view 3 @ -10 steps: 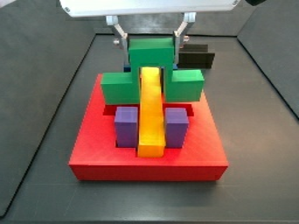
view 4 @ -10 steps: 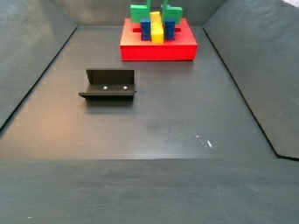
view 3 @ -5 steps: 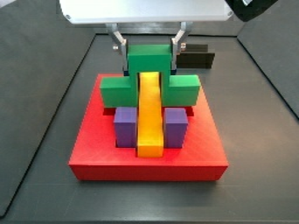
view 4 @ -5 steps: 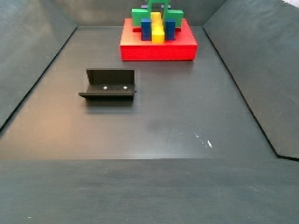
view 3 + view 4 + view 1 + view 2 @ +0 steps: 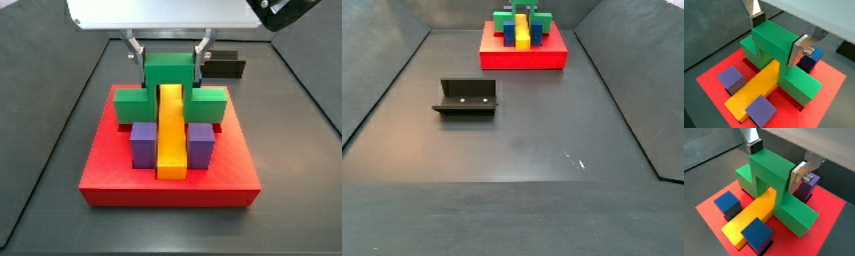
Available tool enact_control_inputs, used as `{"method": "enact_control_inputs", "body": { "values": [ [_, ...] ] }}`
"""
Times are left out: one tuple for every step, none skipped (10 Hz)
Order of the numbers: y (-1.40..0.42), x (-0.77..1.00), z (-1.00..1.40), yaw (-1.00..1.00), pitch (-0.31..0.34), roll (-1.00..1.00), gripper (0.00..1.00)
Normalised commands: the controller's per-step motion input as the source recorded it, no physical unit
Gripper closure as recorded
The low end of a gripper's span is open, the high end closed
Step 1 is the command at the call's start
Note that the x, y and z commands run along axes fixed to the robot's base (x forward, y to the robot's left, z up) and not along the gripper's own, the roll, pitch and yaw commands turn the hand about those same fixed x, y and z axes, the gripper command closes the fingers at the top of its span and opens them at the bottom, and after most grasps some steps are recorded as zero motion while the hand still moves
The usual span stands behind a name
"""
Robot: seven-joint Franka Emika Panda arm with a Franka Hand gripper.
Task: Pick up the green object. Move up. Place the green object on the fixture. Regrasp the green object. Move to above the board. Insert the green object.
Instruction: Insert the green object.
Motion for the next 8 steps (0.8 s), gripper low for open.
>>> {"method": "enact_control_inputs", "body": {
  "values": [
    [-0.02, 0.00, -0.13, -0.01, 0.000, 0.01, 1.00],
    [-0.10, 0.00, -0.05, 0.00, 0.000, 0.03, 1.00],
    [-0.12, 0.03, -0.04, 0.00, 0.000, 0.04, 1.00],
    [-0.09, 0.01, -0.07, 0.00, 0.000, 0.05, 1.00],
    [-0.06, 0.00, -0.08, 0.00, 0.000, 0.05, 1.00],
    [-0.01, 0.00, -0.11, 0.00, 0.000, 0.05, 1.00],
    [0.00, 0.01, -0.14, 0.00, 0.000, 0.05, 1.00],
    [0.00, 0.05, -0.17, 0.00, 0.000, 0.05, 1.00]
  ]
}}
